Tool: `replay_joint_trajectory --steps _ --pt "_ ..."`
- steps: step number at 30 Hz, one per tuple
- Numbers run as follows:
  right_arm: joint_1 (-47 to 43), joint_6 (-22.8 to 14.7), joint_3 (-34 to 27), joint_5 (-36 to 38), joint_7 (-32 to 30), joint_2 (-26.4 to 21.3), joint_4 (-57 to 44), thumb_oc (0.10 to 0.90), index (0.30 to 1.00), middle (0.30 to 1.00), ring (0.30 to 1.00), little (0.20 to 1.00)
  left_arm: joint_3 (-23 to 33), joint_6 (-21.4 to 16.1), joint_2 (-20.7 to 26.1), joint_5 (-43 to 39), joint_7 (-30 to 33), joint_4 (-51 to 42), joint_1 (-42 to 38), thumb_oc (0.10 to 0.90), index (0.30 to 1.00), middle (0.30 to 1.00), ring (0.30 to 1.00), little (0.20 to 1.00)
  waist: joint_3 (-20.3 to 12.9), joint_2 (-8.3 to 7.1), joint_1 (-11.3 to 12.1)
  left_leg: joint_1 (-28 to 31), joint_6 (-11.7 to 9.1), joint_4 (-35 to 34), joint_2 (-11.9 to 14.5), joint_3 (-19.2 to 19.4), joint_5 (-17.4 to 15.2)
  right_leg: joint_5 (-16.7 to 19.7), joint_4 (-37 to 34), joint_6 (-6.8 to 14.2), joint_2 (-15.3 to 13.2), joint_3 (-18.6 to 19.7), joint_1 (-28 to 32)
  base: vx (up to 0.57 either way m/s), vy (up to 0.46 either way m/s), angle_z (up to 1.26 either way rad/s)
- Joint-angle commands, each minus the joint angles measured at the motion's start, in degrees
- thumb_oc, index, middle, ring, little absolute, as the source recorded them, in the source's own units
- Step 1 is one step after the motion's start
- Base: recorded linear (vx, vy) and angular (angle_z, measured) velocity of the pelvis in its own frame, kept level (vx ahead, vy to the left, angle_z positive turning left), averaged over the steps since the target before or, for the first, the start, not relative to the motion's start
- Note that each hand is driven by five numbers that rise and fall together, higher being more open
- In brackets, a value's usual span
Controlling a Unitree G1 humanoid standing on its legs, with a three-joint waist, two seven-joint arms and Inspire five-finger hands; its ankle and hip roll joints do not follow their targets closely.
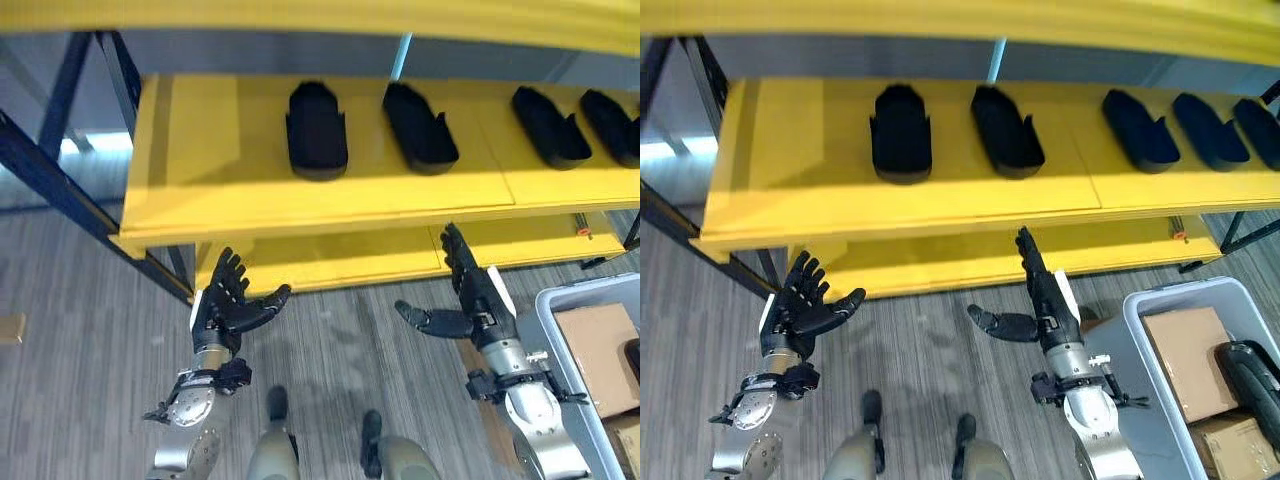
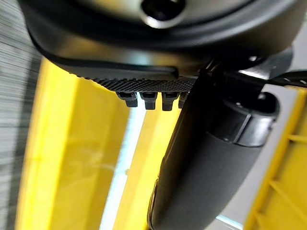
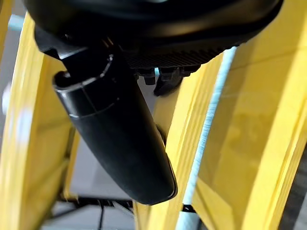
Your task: Move parts from the plastic box to the shelf.
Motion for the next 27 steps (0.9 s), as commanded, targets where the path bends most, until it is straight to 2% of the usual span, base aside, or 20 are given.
replay_joint_trajectory --steps 1,3,4,5,6,7,10,12,13,14,15,16,17,18,19,22,23,25,27 --pt "-4.43 -6.60 -2.57 3.30 0.37 -0.93 -3.67 0.900 1.000 1.000 1.000 1.000 0.28 -4.73 1.42 0.48 -3.61 -1.40 -2.43 0.900 1.000 1.000 1.000 1.000 -4.27 -1.04 -0.52 0.66 -2.35 -1.28 7.44 -0.27 0.18 -1.35 0.75 1.35 0.75 2.42 -1.05 -0.04 -0.154 -0.12" --pt "-3.77 -6.90 -2.31 5.29 0.66 -0.32 -2.98 0.900 1.000 1.000 1.000 1.000 -0.36 -4.68 0.44 0.39 -3.89 -0.07 -2.82 0.900 1.000 1.000 1.000 1.000 -5.02 -0.42 -1.02 1.96 -3.28 -2.10 9.63 0.24 1.86 -2.97 1.56 -0.14 3.09 3.01 -0.70 -0.05 -0.176 -0.16" --pt "-3.77 -6.90 -2.33 5.30 0.66 -0.34 -2.98 0.900 1.000 1.000 1.000 1.000 -0.37 -4.70 0.42 0.38 -3.90 -0.04 -2.85 0.900 1.000 1.000 1.000 1.000 -4.95 -0.38 -0.95 2.11 -3.33 -2.21 9.71 0.29 1.91 -2.98 1.57 -0.19 3.18 3.06 -0.65 -0.07 -0.199 -0.14" --pt "-3.51 -7.24 -2.14 4.38 0.56 -0.73 -3.27 0.900 1.000 1.000 1.000 1.000 -0.85 -4.84 0.05 0.87 -4.17 0.31 -3.40 0.900 1.000 1.000 1.000 1.000 -5.26 0.11 -1.20 2.23 -3.95 -2.54 11.12 0.49 3.53 -3.54 1.19 -1.23 4.84 3.50 -0.11 -0.05 -0.131 -0.18" --pt "-3.50 -7.24 -2.15 4.37 0.55 -0.75 -3.28 0.900 1.000 1.000 1.000 1.000 -0.87 -4.86 0.02 0.88 -4.17 0.34 -3.41 0.900 1.000 1.000 1.000 1.000 -5.24 0.17 -1.19 2.27 -4.00 -2.60 11.20 0.48 3.57 -3.50 1.14 -1.27 4.92 3.49 -0.07 -0.10 -0.252 -0.18" --pt "-3.51 -7.60 -2.27 3.38 -0.34 -0.86 -3.12 0.900 1.000 1.000 1.000 1.000 -1.52 -4.82 -0.54 1.15 -4.28 0.60 -4.26 0.900 1.000 1.000 1.000 1.000 -5.12 0.61 -1.28 1.67 -4.81 -2.80 12.05 0.08 6.66 -3.28 -0.64 -2.32 6.46 3.65 0.98 -0.08 -0.184 -0.16" --pt "-3.43 -7.93 -2.21 4.50 -0.45 -0.77 -3.02 0.900 1.000 1.000 1.000 1.000 -2.10 -4.98 -1.30 1.06 -4.06 1.28 -4.52 0.900 1.000 1.000 1.000 1.000 -5.19 1.00 -1.56 1.45 -4.99 -3.44 12.14 -0.10 8.49 -2.56 -3.26 -3.03 7.22 3.71 2.39 -0.06 -0.126 0.05" --pt "-3.35 -7.95 -2.20 4.07 -0.11 -1.28 -3.18 0.900 1.000 1.000 1.000 1.000 -2.22 -4.88 -1.75 1.37 -4.38 1.65 -4.79 0.900 1.000 1.000 1.000 1.000 -5.01 0.92 -1.68 0.78 -4.34 -2.17 11.19 0.28 8.04 -1.60 -5.11 -3.22 6.93 3.29 3.34 -0.07 -0.088 0.09" --pt "-3.35 -7.84 -2.13 3.53 0.04 -1.68 -3.17 0.900 1.000 1.000 1.000 1.000 -2.03 -4.95 -1.79 1.62 -4.44 1.50 -4.59 0.900 1.000 1.000 1.000 1.000 -4.89 0.81 -1.48 0.52 -3.82 -0.87 9.84 -0.44 6.62 -1.08 -5.81 -3.17 6.70 3.46 3.37 -0.04 -0.025 0.19" --pt "-3.57 -7.76 -1.80 3.31 0.15 -1.88 -2.72 0.900 1.000 1.000 1.000 1.000 -1.87 -4.94 -1.90 1.78 -4.54 1.39 -4.24 0.900 1.000 1.000 1.000 1.000 -4.68 0.41 -1.05 0.39 -2.83 1.01 7.46 -2.62 3.70 -0.62 -6.68 -3.02 6.19 4.05 3.70 -0.05 -0.025 0.27" --pt "-4.10 -7.64 -1.20 3.18 0.09 -1.70 -1.75 0.900 1.000 1.000 1.000 1.000 -1.65 -4.95 -2.26 2.17 -4.31 1.38 -4.05 0.900 1.000 1.000 1.000 1.000 -4.57 0.09 -0.12 -0.03 -2.11 2.61 3.58 -7.36 0.91 0.54 -7.91 -2.85 5.83 5.41 3.79 -0.03 0.000 0.17" --pt "-4.51 -7.62 -1.02 3.19 0.06 -1.53 -1.41 0.900 1.000 1.000 1.000 1.000 -1.27 -4.93 -2.45 2.28 -4.22 0.97 -4.04 0.900 1.000 1.000 1.000 1.000 -4.60 -0.05 0.30 -0.35 -1.44 3.24 0.65 -10.08 -1.12 1.16 -8.68 -2.70 5.66 6.00 3.74 -0.02 0.012 -0.10" --pt "-4.97 -7.55 -1.05 3.56 0.31 -1.20 -1.03 0.900 1.000 1.000 1.000 1.000 -0.93 -4.83 -2.72 2.44 -4.42 0.79 -4.23 0.900 1.000 1.000 1.000 1.000 -5.06 -0.06 0.26 -0.47 -0.57 2.91 -1.65 -11.17 -2.52 2.03 -9.67 -2.55 5.68 6.51 3.55 0.01 0.026 -0.45" --pt "-4.98 -7.50 -0.96 3.75 0.61 -1.05 -0.87 0.900 1.000 1.000 1.000 1.000 -0.77 -4.93 -2.86 2.58 -4.47 0.75 -4.10 0.900 1.000 1.000 1.000 1.000 -5.28 -0.08 0.16 -0.17 -0.02 3.00 -2.61 -11.21 -3.53 2.43 -10.24 -2.34 5.75 6.97 3.63 0.03 0.082 -0.61" --pt "-5.31 -7.42 -0.64 3.71 0.99 -0.74 -0.30 0.900 1.000 1.000 1.000 1.000 -0.54 -5.17 -2.73 2.81 -4.67 0.65 -4.13 0.900 1.000 1.000 1.000 1.000 -5.75 0.20 0.34 0.24 0.05 1.58 -3.99 -14.40 -3.60 3.35 -10.89 -2.16 5.98 8.54 2.86 0.04 0.111 -0.63" --pt "-4.65 -7.25 -1.03 5.38 2.16 -0.56 -0.21 0.900 1.000 1.000 1.000 1.000 -0.27 -5.26 -2.78 2.36 -5.34 0.16 -3.33 0.900 1.000 1.000 1.000 1.000 -6.38 0.44 -0.03 0.86 0.43 0.43 -4.16 -13.83 -3.90 3.88 -11.57 -1.70 5.49 9.04 2.78 0.03 0.128 -0.45" --pt "-4.55 -6.96 -1.23 5.27 2.09 -0.40 -0.08 0.900 1.000 1.000 1.000 1.000 -0.56 -5.29 -2.59 2.28 -5.77 0.23 -4.05 0.900 1.000 1.000 1.000 1.000 -6.30 0.77 -0.53 0.87 0.24 0.06 -3.80 -12.26 -3.76 4.27 -11.64 -1.29 4.55 8.76 2.57 0.03 0.162 -0.03" --pt "-4.33 -6.77 -1.34 5.78 2.30 -0.24 -0.25 0.900 1.000 1.000 1.000 1.000 -0.70 -5.28 -2.39 2.35 -5.89 0.08 -3.85 0.900 1.000 1.000 1.000 1.000 -6.48 0.85 -0.48 1.58 0.38 -0.68 -3.67 -11.64 -3.83 4.39 -11.71 -1.06 4.36 9.19 2.50 0.05 0.183 -0.09" --pt "-4.20 -6.34 -1.17 5.90 2.50 -0.04 -0.52 0.900 1.000 1.000 1.000 1.000 -0.64 -5.29 -2.09 2.51 -5.68 -0.31 -3.45 0.900 1.000 1.000 1.000 1.000 -6.79 1.02 -0.45 3.35 1.21 -2.67 -4.17 -10.27 -4.18 4.85 -11.71 -0.24 3.58 10.41 2.38 0.04 0.192 -0.21"
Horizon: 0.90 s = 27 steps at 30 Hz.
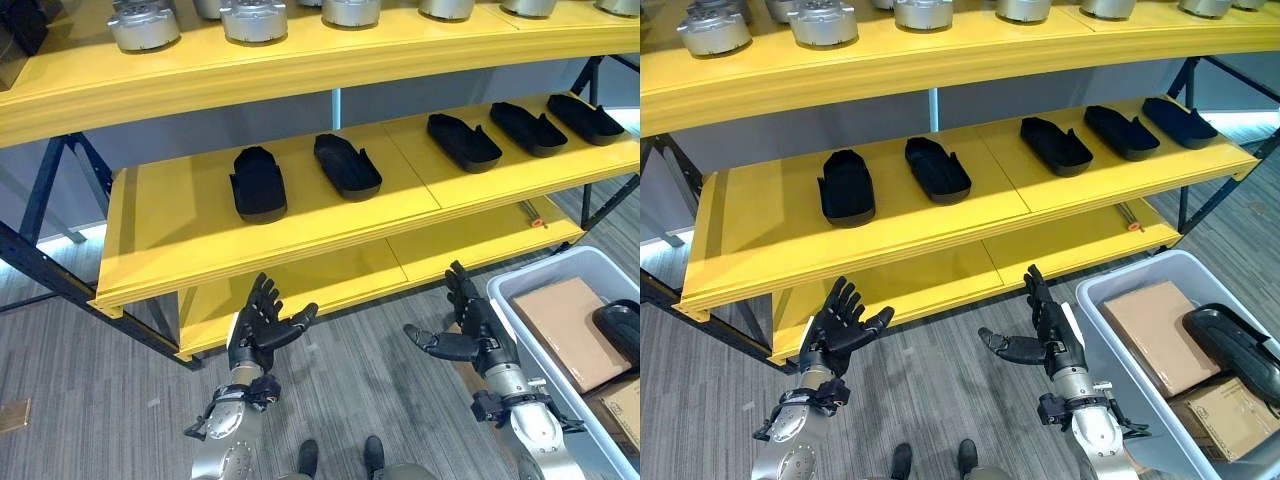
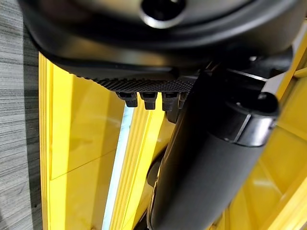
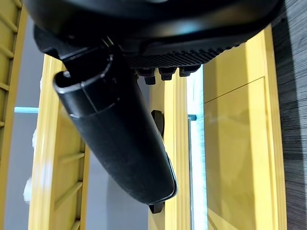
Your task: Move parts from the plastic box to the shelf.
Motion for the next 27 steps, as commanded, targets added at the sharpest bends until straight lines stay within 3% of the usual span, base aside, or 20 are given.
replay_joint_trajectory --steps 1,6,11,13,15,16,17,18,19,21,23,24,27 --pt "-5.31 -5.21 -1.08 2.83 0.98 -0.18 -5.53 0.900 1.000 1.000 1.000 1.000 2.33 -5.36 3.51 2.13 -1.77 -6.13 -3.61 0.900 1.000 1.000 1.000 1.000 -2.00 -1.72 0.72 -2.19 0.18 0.57 2.35 2.81 -1.43 -2.68 -2.51 4.33 -3.26 1.95 3.12 -0.01 0.217 -0.35" --pt "-5.94 -4.28 -0.78 1.18 1.19 -0.36 -5.04 0.900 1.000 1.000 1.000 1.000 4.54 -6.18 4.59 3.63 -0.24 -6.68 -4.83 0.900 1.000 1.000 1.000 1.000 -1.41 -2.72 0.51 -1.09 1.69 -0.40 1.11 8.99 -3.01 -0.15 -1.82 7.53 -5.92 5.22 0.11 0.01 0.246 -0.66" --pt "-3.72 -3.42 0.60 3.03 2.26 0.42 -5.90 0.900 1.000 1.000 1.000 1.000 4.26 -6.35 6.34 5.35 1.50 -5.54 -5.86 0.900 1.000 1.000 1.000 1.000 1.99 -4.22 -1.11 -1.85 3.39 -1.72 -0.31 13.95 -3.46 3.19 0.93 10.36 -6.85 9.83 -6.39 -0.09 0.244 -0.76" --pt "-4.41 -3.20 1.85 2.96 2.11 0.74 -6.24 0.900 1.000 1.000 1.000 1.000 3.66 -6.20 6.75 5.70 2.11 -4.78 -6.08 0.900 1.000 1.000 1.000 1.000 4.16 -4.35 -0.84 -2.15 3.87 -1.30 0.35 16.51 -3.95 3.89 4.39 10.59 -6.85 5.91 -9.93 -0.16 0.174 -0.99" --pt "-5.67 -3.56 3.04 2.61 1.23 0.66 -6.21 0.900 1.000 1.000 1.000 1.000 3.67 -5.98 6.94 5.15 1.98 -4.99 -5.94 0.900 1.000 1.000 1.000 1.000 4.82 -3.49 1.78 -2.18 3.63 0.13 1.63 20.11 -5.14 1.79 5.82 8.69 -11.85 -8.65 -8.39 -0.09 0.162 -1.40" --pt "-6.23 -3.57 3.72 2.35 0.97 0.65 -6.48 0.900 1.000 1.000 1.000 1.000 3.71 -5.83 6.81 4.65 1.83 -5.03 -5.45 0.900 1.000 1.000 1.000 1.000 5.09 -3.26 2.05 -1.66 3.71 0.92 2.26 21.82 -5.89 1.46 6.83 7.99 -14.23 -12.43 -7.28 -0.02 0.076 -1.62" --pt "-6.24 -3.57 3.73 2.34 0.96 0.65 -6.49 0.900 1.000 1.000 1.000 1.000 3.72 -5.83 6.81 4.65 1.82 -5.04 -5.45 0.900 1.000 1.000 1.000 1.000 5.18 -3.27 2.03 -1.59 3.72 0.99 2.25 21.81 -5.96 1.41 6.88 8.01 -14.25 -12.44 -7.18 0.04 0.049 -1.82" --pt "-6.57 -3.33 4.64 1.72 0.93 0.53 -6.33 0.900 1.000 1.000 1.000 1.000 3.85 -5.69 6.63 4.01 1.95 -5.29 -5.09 0.900 1.000 1.000 1.000 1.000 5.28 -3.00 2.57 -0.53 3.43 1.96 3.07 23.20 -7.79 0.92 7.97 8.54 -16.43 -13.95 -6.10 0.03 -0.031 -1.74" --pt "-7.62 -2.85 5.67 0.54 0.53 0.70 -6.15 0.900 1.000 1.000 1.000 1.000 4.21 -5.50 6.43 2.85 2.18 -5.66 -5.39 0.900 1.000 1.000 1.000 1.000 5.57 -3.75 2.43 -0.32 3.30 4.83 4.09 25.96 -9.31 4.10 7.80 9.17 -19.56 -12.91 -6.03 0.02 -0.087 -1.09" --pt "-7.66 -2.83 5.69 1.10 0.61 0.80 -6.53 0.900 1.000 1.000 1.000 1.000 4.70 -5.42 6.55 2.11 2.17 -6.30 -5.26 0.900 1.000 1.000 1.000 1.000 5.79 -4.39 2.43 -0.99 3.15 7.48 4.69 26.96 -10.54 6.13 7.13 9.68 -20.81 -11.30 -5.99 -0.03 -0.108 -1.01" --pt "-7.74 -2.62 5.77 1.37 0.98 0.60 -7.13 0.900 1.000 1.000 1.000 1.000 5.76 -5.43 7.17 1.95 2.37 -7.01 -4.34 0.900 1.000 1.000 1.000 1.000 6.03 -5.51 2.81 -2.42 2.56 12.04 6.24 28.05 -12.12 9.59 5.53 10.68 -23.11 -12.24 -4.97 -0.03 -0.183 -0.98" --pt "-7.56 -2.59 5.68 1.30 1.03 0.52 -7.69 0.900 1.000 1.000 1.000 1.000 6.34 -5.33 7.25 1.89 2.48 -7.02 -3.87 0.900 1.000 1.000 1.000 1.000 5.91 -6.20 3.40 -2.92 2.29 14.26 7.12 28.86 -12.88 9.28 4.23 10.86 -23.47 -15.40 -3.53 -0.02 -0.222 -0.13" --pt "-7.42 -2.35 5.38 1.45 1.40 0.20 -7.47 0.900 1.000 1.000 1.000 1.000 7.76 -5.13 7.00 2.12 1.91 -6.94 -2.13 0.900 1.000 1.000 1.000 1.000 4.90 -7.58 3.20 -3.50 0.77 15.76 8.68 30.45 -12.38 10.86 0.66 12.27 -22.28 -15.55 -1.72 0.03 -0.235 -0.55"
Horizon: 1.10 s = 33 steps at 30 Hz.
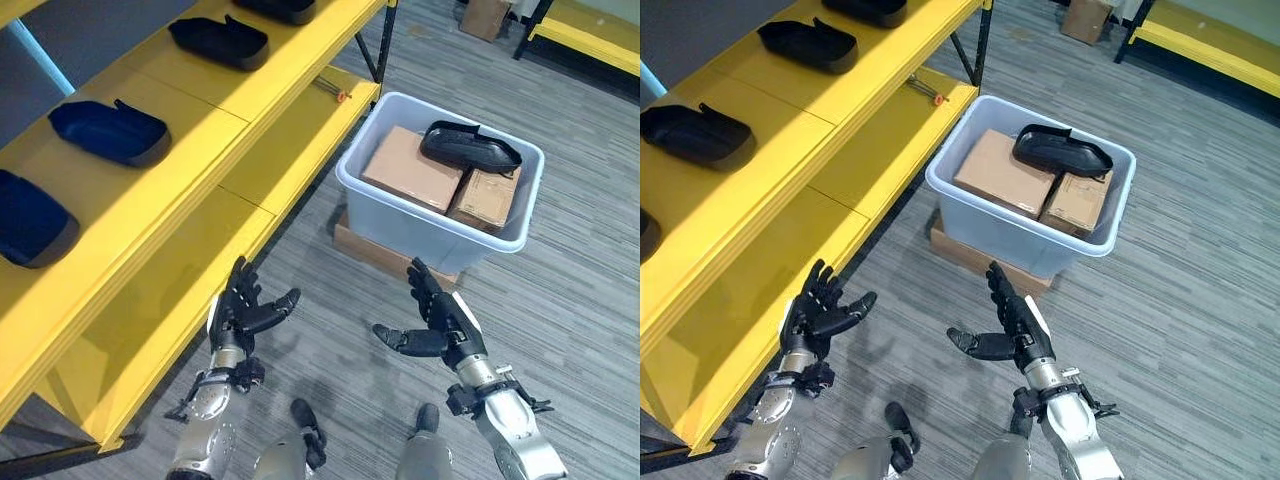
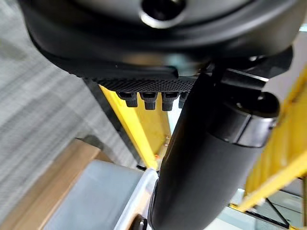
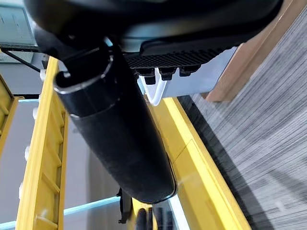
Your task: Move parts from the plastic box to the shelf.
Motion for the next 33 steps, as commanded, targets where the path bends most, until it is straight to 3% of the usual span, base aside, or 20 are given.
replay_joint_trajectory --steps 1,3,5,6,8,16,17,20,22,25,26,27,28,29,30,31,32,33 --pt "-3.36 -5.45 -4.44 0.77 -0.40 -1.15 -5.57 0.900 1.000 1.000 1.000 1.000 0.87 -4.70 -0.30 -0.23 -1.22 -6.36 0.72 0.900 1.000 1.000 1.000 1.000 -5.64 2.24 -1.16 -0.62 -1.40 2.37 4.09 -12.02 -5.85 6.14 -2.76 -1.35 2.29 2.70 -2.90 0.10 -0.355 -0.74" --pt "-2.79 -5.81 -5.22 1.71 -0.14 -2.31 -5.94 0.900 1.000 1.000 1.000 1.000 0.29 -4.61 -1.27 -1.38 -2.20 -6.74 1.62 0.900 1.000 1.000 1.000 1.000 -6.04 3.73 -2.79 1.48 -3.84 -1.08 7.12 -11.71 -2.82 2.13 -1.68 -2.59 5.01 2.73 -2.99 0.13 -0.346 -0.77" --pt "-2.80 -5.85 -5.38 1.83 -0.32 -2.59 -5.75 0.900 1.000 1.000 1.000 1.000 0.18 -4.53 -1.46 -1.52 -2.33 -6.64 1.72 0.900 1.000 1.000 1.000 1.000 -5.89 4.27 -3.22 2.23 -4.38 -2.13 7.87 -11.62 -2.02 0.97 -1.19 -3.07 5.77 2.71 -3.00 0.07 -0.197 -0.23" --pt "-2.99 -6.07 -5.31 2.01 -0.44 -2.88 -5.40 0.900 1.000 1.000 1.000 1.000 -0.46 -4.37 -1.84 -1.65 -2.60 -6.59 1.66 0.900 1.000 1.000 1.000 1.000 -5.54 5.52 -4.11 4.09 -5.66 -4.82 9.60 -10.80 -0.02 -1.19 0.66 -3.68 7.47 2.76 -3.68 0.08 -0.201 -0.19" --pt "-3.37 -6.36 -5.26 2.26 -0.95 -2.92 -5.23 0.900 1.000 1.000 1.000 1.000 -0.85 -4.42 -2.14 -1.71 -2.59 -6.62 1.72 0.900 1.000 1.000 1.000 1.000 -5.31 6.82 -4.73 5.57 -6.48 -7.20 10.30 -10.14 1.55 -2.72 2.08 -4.14 8.63 3.24 -4.41 0.10 -0.204 -0.23" --pt "-4.31 -7.20 -5.30 2.30 -2.18 -3.56 -5.80 0.900 1.000 1.000 1.000 1.000 -2.62 -4.58 -2.62 -1.47 -1.99 -6.41 -0.08 0.900 1.000 1.000 1.000 1.000 -4.42 9.13 -5.88 5.91 -7.49 -7.32 12.16 -9.96 3.53 -6.30 7.00 -6.01 10.99 4.68 -7.54 0.05 -0.113 -0.01" --pt "-4.24 -7.35 -5.51 1.86 -2.59 -4.08 -5.50 0.900 1.000 1.000 1.000 1.000 -3.57 -4.54 -2.51 -1.06 -1.81 -6.60 -1.14 0.900 1.000 1.000 1.000 1.000 -4.16 9.77 -6.40 5.86 -7.71 -6.49 13.13 -9.91 4.32 -8.39 9.77 -6.97 12.09 5.68 -8.95 0.05 -0.124 -0.08" --pt "-4.19 -7.56 -5.65 1.15 -3.02 -4.52 -5.53 0.900 1.000 1.000 1.000 1.000 -4.59 -4.55 -2.61 -1.00 -1.65 -6.75 -2.24 0.900 1.000 1.000 1.000 1.000 -3.96 10.02 -6.75 5.83 -7.84 -5.39 13.78 -10.21 5.19 -9.52 11.46 -7.86 13.03 6.36 -9.75 0.06 -0.169 -0.15" --pt "-2.14 -8.11 -7.27 -1.24 -3.95 -5.76 -6.00 0.900 1.000 1.000 1.000 1.000 -5.74 -4.68 -2.84 -0.83 -1.62 -6.81 -4.20 0.900 1.000 1.000 1.000 1.000 -3.63 10.38 -7.59 4.12 -8.67 0.76 16.60 -10.33 7.82 -12.36 11.79 -10.34 15.34 6.39 -8.58 0.09 -0.317 -0.16" --pt "-0.77 -8.53 -8.76 -3.40 -5.93 -6.44 -5.47 0.900 1.000 1.000 1.000 1.000 -6.44 -4.70 -2.91 -1.00 -0.80 -6.49 -6.50 0.900 1.000 1.000 1.000 1.000 -1.86 9.70 -6.96 -0.75 -9.05 11.21 19.35 -15.92 14.11 -14.36 11.32 -13.95 18.30 6.15 -5.85 0.04 -0.280 0.10" --pt "-0.80 -8.54 -8.80 -3.41 -5.93 -6.40 -5.46 0.900 1.000 1.000 1.000 1.000 -6.48 -4.70 -2.88 -0.99 -0.78 -6.46 -6.57 0.900 1.000 1.000 1.000 1.000 -1.77 9.78 -7.08 -1.00 -9.19 11.43 19.50 -16.29 14.16 -14.41 11.29 -14.05 18.43 5.94 -5.78 0.02 -0.158 0.08" --pt "-0.48 -8.69 -9.14 -3.15 -6.09 -6.08 -5.39 0.900 1.000 1.000 1.000 1.000 -6.33 -4.71 -2.93 -0.95 -0.42 -6.58 -6.77 0.900 1.000 1.000 1.000 1.000 -1.45 9.39 -7.15 -1.69 -8.59 12.73 19.25 -17.18 13.72 -14.82 11.04 -14.56 19.05 6.16 -5.26 0.02 -0.108 -0.14" --pt "-0.49 -8.77 -9.08 -3.64 -6.64 -6.20 -5.34 0.900 1.000 1.000 1.000 1.000 -6.33 -4.72 -2.77 -0.49 0.32 -6.49 -7.11 0.900 1.000 1.000 1.000 1.000 -0.87 8.93 -6.53 -3.01 -7.64 14.20 17.12 -20.13 12.81 -15.01 10.97 -14.83 19.26 6.77 -5.07 -0.03 -0.104 -0.26" --pt "-1.37 -8.65 -8.77 -3.13 -6.62 -5.78 -4.58 0.900 1.000 1.000 1.000 1.000 -6.05 -4.46 -3.01 -0.23 0.64 -6.67 -7.22 0.900 1.000 1.000 1.000 1.000 0.10 7.77 -5.02 -8.67 -4.00 12.68 8.57 -24.52 7.20 -13.64 9.09 -14.80 19.44 8.18 -4.43 -0.04 -0.036 -0.18" --pt "-1.40 -8.67 -8.74 -3.13 -6.62 -5.76 -4.55 0.900 1.000 1.000 1.000 1.000 -6.03 -4.45 -2.99 -0.23 0.64 -6.68 -7.22 0.900 1.000 1.000 1.000 1.000 0.02 7.75 -5.15 -8.85 -3.90 12.81 8.48 -24.61 7.10 -13.68 9.12 -14.72 19.34 8.07 -4.49 -0.01 0.006 0.16" --pt "-1.94 -8.66 -8.38 -2.85 -6.58 -5.52 -3.99 0.900 1.000 1.000 1.000 1.000 -5.93 -4.38 -3.03 0.02 0.77 -6.54 -6.92 0.900 1.000 1.000 1.000 1.000 0.50 7.12 -4.07 -11.09 -3.38 10.51 5.60 -26.34 5.62 -13.60 8.22 -14.31 19.83 9.05 -3.57 0.13 0.023 0.16" --pt "-2.48 -8.76 -8.20 -2.88 -6.54 -5.34 -3.52 0.900 1.000 1.000 1.000 1.000 -5.84 -4.37 -3.42 0.49 0.90 -6.23 -6.45 0.900 1.000 1.000 1.000 1.000 1.07 7.07 -2.64 -14.37 -3.95 3.81 3.68 -27.88 9.00 -13.72 7.22 -14.08 20.99 9.35 -2.02 0.13 0.016 -0.20" --pt "-2.50 -8.77 -8.21 -2.88 -6.54 -5.34 -3.51 0.900 1.000 1.000 1.000 1.000 -5.85 -4.37 -3.42 0.49 0.91 -6.22 -6.48 0.900 1.000 1.000 1.000 1.000 0.96 7.07 -2.67 -14.37 -3.93 3.42 3.64 -27.87 9.33 -13.55 7.09 -14.10 20.99 9.32 -2.13 0.17 0.038 -0.71"
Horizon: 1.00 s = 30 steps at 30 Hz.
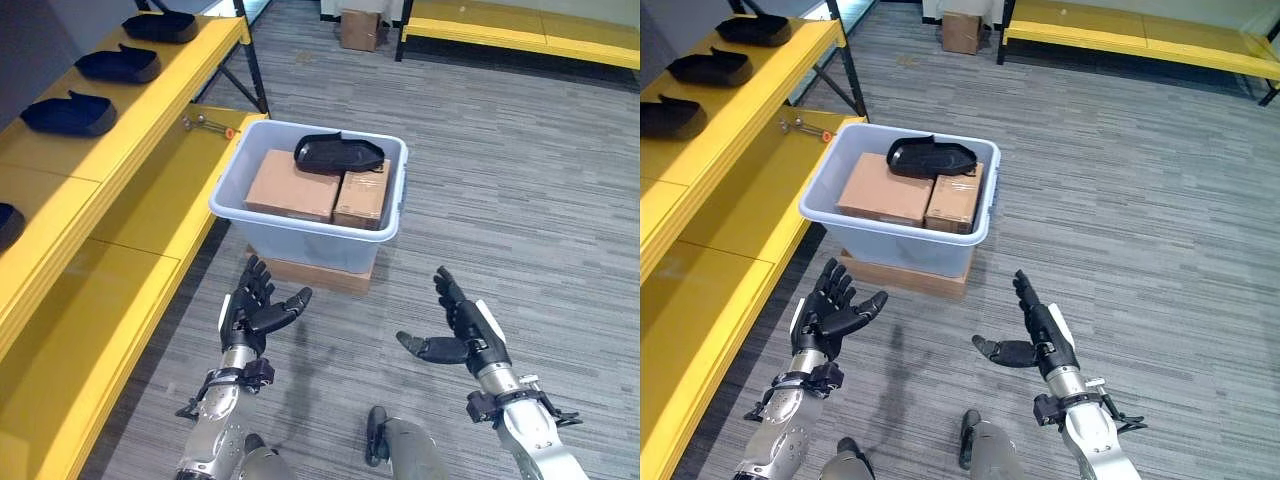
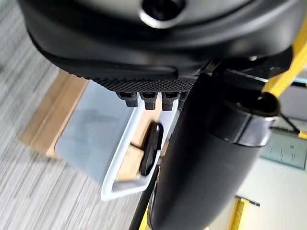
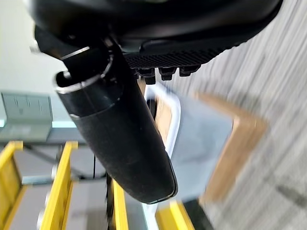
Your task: Move parts from the plastic box to the shelf.
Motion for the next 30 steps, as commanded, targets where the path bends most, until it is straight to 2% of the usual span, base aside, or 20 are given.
replay_joint_trajectory --steps 1,2,3,4,5,6,7,10,12,16,18,23,30 --pt "-3.49 -7.14 0.21 -0.67 0.09 -0.81 -5.81 0.900 1.000 1.000 1.000 1.000 2.41 -4.51 1.82 2.70 0.85 -5.23 -2.77 0.900 1.000 1.000 1.000 1.000 2.45 1.31 1.19 -3.30 -0.49 -9.22 1.62 -0.98 12.16 -2.16 -7.28 3.36 2.12 -0.42 11.27 0.24 0.128 -1.08" --pt "-4.58 -7.31 0.63 -0.81 -0.13 -0.55 -5.54 0.900 1.000 1.000 1.000 1.000 2.70 -4.87 1.60 3.00 1.10 -4.64 -2.83 0.900 1.000 1.000 1.000 1.000 2.78 1.88 2.82 -4.37 -1.49 -17.90 -0.12 -4.33 15.62 -2.55 -7.00 3.70 3.53 0.70 12.00 0.33 0.202 -0.83" --pt "-5.36 -7.46 1.14 -1.03 -0.25 -0.50 -4.94 0.900 1.000 1.000 1.000 1.000 2.67 -5.01 1.46 3.15 1.30 -4.03 -2.94 0.900 1.000 1.000 1.000 1.000 2.78 1.95 3.67 -4.10 -1.74 -21.14 -0.74 -6.95 16.19 -3.22 -6.65 3.77 4.11 1.80 12.46 0.25 0.177 -0.71" --pt "-5.40 -7.47 1.12 -1.03 -0.26 -0.51 -4.92 0.900 1.000 1.000 1.000 1.000 2.67 -5.02 1.45 3.15 1.30 -4.01 -2.98 0.900 1.000 1.000 1.000 1.000 2.76 2.07 3.72 -4.13 -1.75 -21.28 -0.61 -6.97 16.34 -3.07 -6.73 3.75 4.24 1.82 12.38 0.19 0.159 -0.64" --pt "-6.27 -7.57 1.58 -1.32 -0.21 -0.40 -4.66 0.900 1.000 1.000 1.000 1.000 2.60 -5.18 1.15 3.34 1.44 -3.60 -3.05 0.900 1.000 1.000 1.000 1.000 2.73 2.09 4.39 -4.03 -1.87 -22.38 -1.30 -9.57 16.45 -3.85 -6.14 3.91 4.68 3.44 13.07 0.23 0.233 -1.11" --pt "-6.96 -7.43 2.73 -0.71 0.78 0.53 -4.26 0.900 1.000 1.000 1.000 1.000 2.77 -5.18 0.79 2.86 1.01 -3.39 -2.37 0.900 1.000 1.000 1.000 1.000 2.02 2.26 4.42 -1.67 -1.34 -21.57 -0.37 -10.79 16.59 -4.64 -5.43 3.97 5.69 5.84 13.33 0.31 0.328 -1.15" --pt "-7.25 -7.27 2.89 -0.74 0.98 0.73 -4.37 0.900 1.000 1.000 1.000 1.000 2.61 -5.16 0.76 2.81 0.94 -3.27 -2.69 0.900 1.000 1.000 1.000 1.000 1.79 2.12 4.59 -1.02 -1.53 -21.21 -0.24 -10.89 16.55 -4.99 -5.87 4.35 5.36 6.71 14.01 0.28 0.325 -1.14" --pt "-7.40 -6.99 3.17 0.53 1.10 1.42 -4.14 0.900 1.000 1.000 1.000 1.000 2.47 -5.27 1.03 2.25 1.07 -3.33 -3.51 0.900 1.000 1.000 1.000 1.000 1.62 1.52 4.39 -1.00 -1.01 -18.28 -0.03 -8.91 15.11 -5.55 -6.76 4.69 3.87 7.36 15.65 0.16 0.194 -1.11" --pt "-7.73 -5.99 3.79 -0.82 0.68 1.88 -4.08 0.900 1.000 1.000 1.000 1.000 2.33 -5.58 1.29 1.78 1.86 -3.10 -4.32 0.900 1.000 1.000 1.000 1.000 0.86 0.46 4.21 -1.98 0.67 -14.02 -0.95 -6.58 11.97 -5.00 -8.27 6.03 1.28 8.57 16.84 0.22 0.272 -0.62" --pt "-7.96 -5.22 3.74 -3.78 0.05 1.50 -4.14 0.900 1.000 1.000 1.000 1.000 2.40 -5.76 1.27 1.65 2.45 -3.20 -5.16 0.900 1.000 1.000 1.000 1.000 -0.08 0.02 3.96 -2.86 1.50 -11.09 -1.80 -4.19 9.50 -3.99 -9.63 7.17 -0.96 9.21 17.19 0.14 0.162 -0.21" --pt "-8.43 -4.87 3.39 -3.67 -0.52 1.95 -3.68 0.900 1.000 1.000 1.000 1.000 2.35 -5.85 1.18 1.49 3.43 -3.12 -5.74 0.900 1.000 1.000 1.000 1.000 -0.81 -0.55 3.51 -3.49 2.22 -9.09 -2.22 -2.02 7.18 -2.73 -10.72 8.36 -2.83 9.15 17.13 0.16 0.187 -0.11" --pt "-9.02 -4.28 3.55 -5.68 -0.94 1.77 -3.26 0.900 1.000 1.000 1.000 1.000 2.19 -5.65 1.35 1.44 4.15 -2.88 -6.03 0.900 1.000 1.000 1.000 1.000 -1.23 -1.74 3.56 -4.71 3.48 -6.36 -2.54 -0.12 4.11 -0.04 -11.56 9.70 -4.98 8.96 16.79 0.12 0.102 -0.15" --pt "-10.69 -4.05 4.07 -7.18 -1.32 1.54 -2.52 0.900 1.000 1.000 1.000 1.000 1.96 -5.35 1.88 2.11 4.61 -2.69 -6.64 0.900 1.000 1.000 1.000 1.000 -1.76 -2.89 3.94 -5.78 4.53 -5.36 -3.21 0.28 2.21 3.72 -11.99 11.09 -6.41 8.23 16.38 0.09 0.053 0.05"
